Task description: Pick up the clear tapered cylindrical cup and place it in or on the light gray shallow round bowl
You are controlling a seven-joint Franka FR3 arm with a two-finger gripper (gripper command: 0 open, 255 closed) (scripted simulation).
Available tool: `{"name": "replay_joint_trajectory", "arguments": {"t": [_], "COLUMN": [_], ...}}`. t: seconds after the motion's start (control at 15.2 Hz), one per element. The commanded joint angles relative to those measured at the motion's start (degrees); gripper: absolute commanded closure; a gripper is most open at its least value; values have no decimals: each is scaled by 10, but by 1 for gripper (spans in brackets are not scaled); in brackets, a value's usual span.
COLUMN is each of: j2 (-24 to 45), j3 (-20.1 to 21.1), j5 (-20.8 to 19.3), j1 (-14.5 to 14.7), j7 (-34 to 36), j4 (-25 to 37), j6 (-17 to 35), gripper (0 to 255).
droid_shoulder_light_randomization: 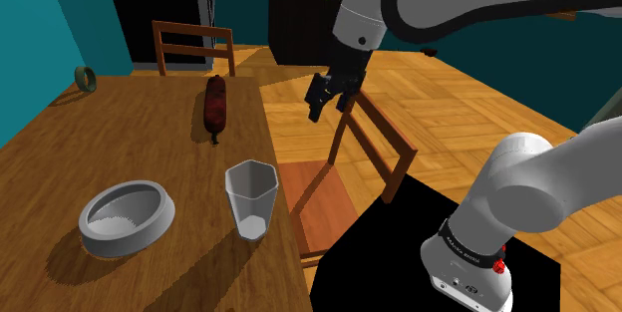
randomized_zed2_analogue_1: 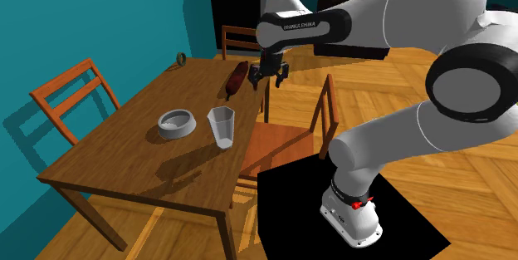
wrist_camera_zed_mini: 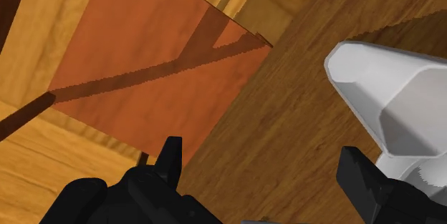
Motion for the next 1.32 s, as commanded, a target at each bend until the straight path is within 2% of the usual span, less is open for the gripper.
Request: {"name": "replay_joint_trajectory", "arguments": {"t": [0.0, 0.33, 0.66, 1.25], "j2": [20, 90, 176, 227], "j3": [20, 73, 129, 147], "j5": [14, 37, 38, 23], "j1": [8, 21, 24, 17], "j7": [19, 70, 128, 140], "j4": [-9, -5, 18, 0], "j6": [34, 112, 189, 256], "gripper": [0, 0, 0, 0]}}
